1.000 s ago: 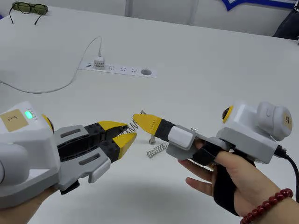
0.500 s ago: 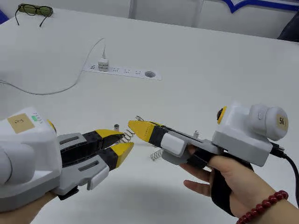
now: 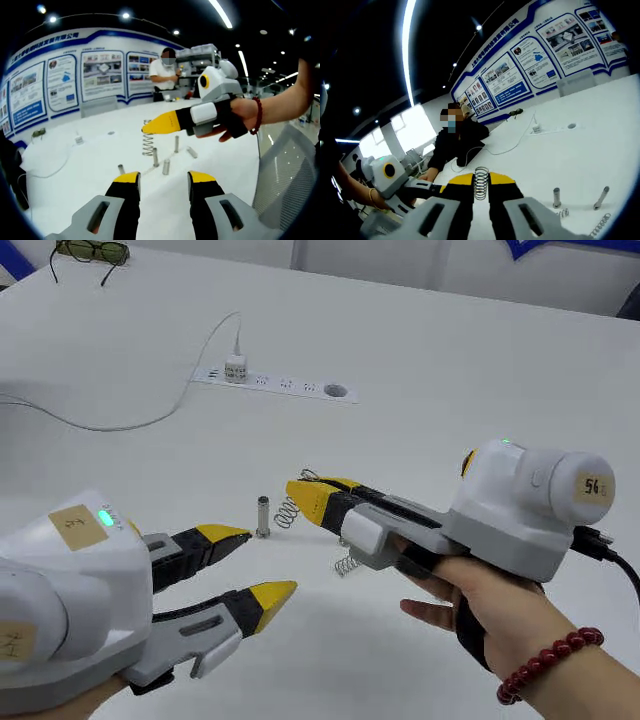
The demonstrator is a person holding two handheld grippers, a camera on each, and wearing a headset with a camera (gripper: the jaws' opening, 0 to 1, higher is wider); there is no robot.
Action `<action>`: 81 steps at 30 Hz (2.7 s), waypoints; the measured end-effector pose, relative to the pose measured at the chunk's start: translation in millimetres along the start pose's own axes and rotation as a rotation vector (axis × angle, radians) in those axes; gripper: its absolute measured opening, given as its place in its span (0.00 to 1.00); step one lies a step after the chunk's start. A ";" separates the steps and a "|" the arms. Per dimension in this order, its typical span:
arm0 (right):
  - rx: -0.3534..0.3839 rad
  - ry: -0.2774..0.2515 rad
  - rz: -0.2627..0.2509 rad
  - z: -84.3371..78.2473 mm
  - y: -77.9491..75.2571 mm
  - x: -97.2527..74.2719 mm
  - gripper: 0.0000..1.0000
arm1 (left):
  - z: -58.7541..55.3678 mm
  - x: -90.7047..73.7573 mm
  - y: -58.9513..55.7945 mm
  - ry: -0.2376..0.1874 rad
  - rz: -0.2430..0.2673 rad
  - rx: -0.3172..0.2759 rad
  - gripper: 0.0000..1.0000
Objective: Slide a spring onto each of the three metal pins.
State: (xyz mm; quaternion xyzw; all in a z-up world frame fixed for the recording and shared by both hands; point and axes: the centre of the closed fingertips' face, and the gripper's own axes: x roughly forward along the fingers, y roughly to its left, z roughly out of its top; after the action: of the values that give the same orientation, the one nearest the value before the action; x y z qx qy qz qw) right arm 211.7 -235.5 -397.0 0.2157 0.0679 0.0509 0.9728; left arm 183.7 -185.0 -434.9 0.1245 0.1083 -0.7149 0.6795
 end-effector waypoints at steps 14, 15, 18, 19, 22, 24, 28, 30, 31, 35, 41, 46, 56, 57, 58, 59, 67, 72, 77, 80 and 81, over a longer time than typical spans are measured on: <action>-0.110 0.006 -0.113 -5.9 -25.9 20.7 0.12 | -13.6 -2.9 0.2 0.038 0.038 0.004 0.58; -0.116 0.008 -0.119 -6.5 -27.4 22.4 0.12 | -14.1 -2.9 0.4 0.038 0.040 0.004 0.59; -0.158 0.014 -0.138 -9.3 -32.8 28.5 0.12 | -16.6 -2.7 1.6 0.044 0.046 0.003 0.63; -0.162 0.016 -0.141 -10.1 -33.7 29.8 0.12 | -17.0 -2.6 1.8 0.045 0.047 0.002 0.64; -0.171 0.008 -0.149 -10.1 -37.5 34.8 0.12 | -17.0 -2.9 2.3 0.037 0.048 -0.010 0.68; -0.176 0.013 -0.154 -11.1 -39.3 38.8 0.12 | -17.7 -3.1 2.6 0.038 0.051 -0.014 0.69; -0.202 0.028 -0.166 -12.8 -44.4 46.1 0.12 | -19.3 -2.6 1.8 0.038 0.050 -0.013 0.72; -0.198 0.025 -0.165 -12.5 -45.8 49.0 0.12 | -19.8 -2.2 1.5 0.037 0.051 -0.016 0.73; -0.199 0.027 -0.165 -13.3 -46.8 51.4 0.12 | -19.9 -1.7 1.0 0.036 0.047 -0.017 0.75; -0.215 0.040 -0.163 -16.8 -49.1 57.6 0.12 | -21.0 -0.5 -0.4 0.041 0.041 -0.014 0.77; -0.248 0.060 -0.169 -21.0 -54.0 65.0 0.12 | -22.0 0.1 -1.4 0.043 0.036 -0.017 0.82; -0.260 0.071 -0.171 -23.6 -55.7 67.9 0.12 | -24.5 0.0 0.2 0.049 0.043 -0.032 0.87; -0.345 0.104 -0.181 -33.7 -52.5 72.8 0.12 | -24.4 -0.4 2.3 0.042 0.052 -0.057 0.93; -0.353 0.108 -0.181 -34.7 -52.2 73.2 0.12 | -24.8 -0.4 2.0 0.043 0.051 -0.058 0.93; -0.371 0.117 -0.183 -36.8 -52.8 73.7 0.12 | -25.3 -0.4 1.8 0.043 0.051 -0.060 0.93; -0.375 0.117 -0.184 -37.4 -52.7 74.3 0.12 | -25.6 -0.4 1.8 0.044 0.051 -0.061 0.93; -0.409 0.160 -0.198 -48.8 -58.7 76.4 0.12 | -24.0 -1.3 2.4 0.037 0.050 -0.081 0.92; -0.403 0.176 -0.200 -54.9 -61.8 77.7 0.12 | -22.6 -2.0 3.3 0.034 0.056 -0.085 0.92; -0.400 0.200 -0.209 -62.6 -65.5 77.7 0.12 | -23.2 -2.2 4.0 0.038 0.058 -0.085 0.92; -0.396 0.213 -0.212 -66.2 -67.3 77.5 0.12 | -23.4 -2.6 4.2 0.041 0.059 -0.082 0.91; -0.396 0.217 -0.214 -67.5 -68.4 77.6 0.12 | -23.5 -2.6 4.2 0.041 0.059 -0.083 0.91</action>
State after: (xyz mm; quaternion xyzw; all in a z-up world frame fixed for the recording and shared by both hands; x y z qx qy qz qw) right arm 282.5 -259.3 -495.3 0.0060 0.1830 -0.0173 0.9829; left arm 188.7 -175.2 -456.2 0.1137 0.1481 -0.6869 0.7024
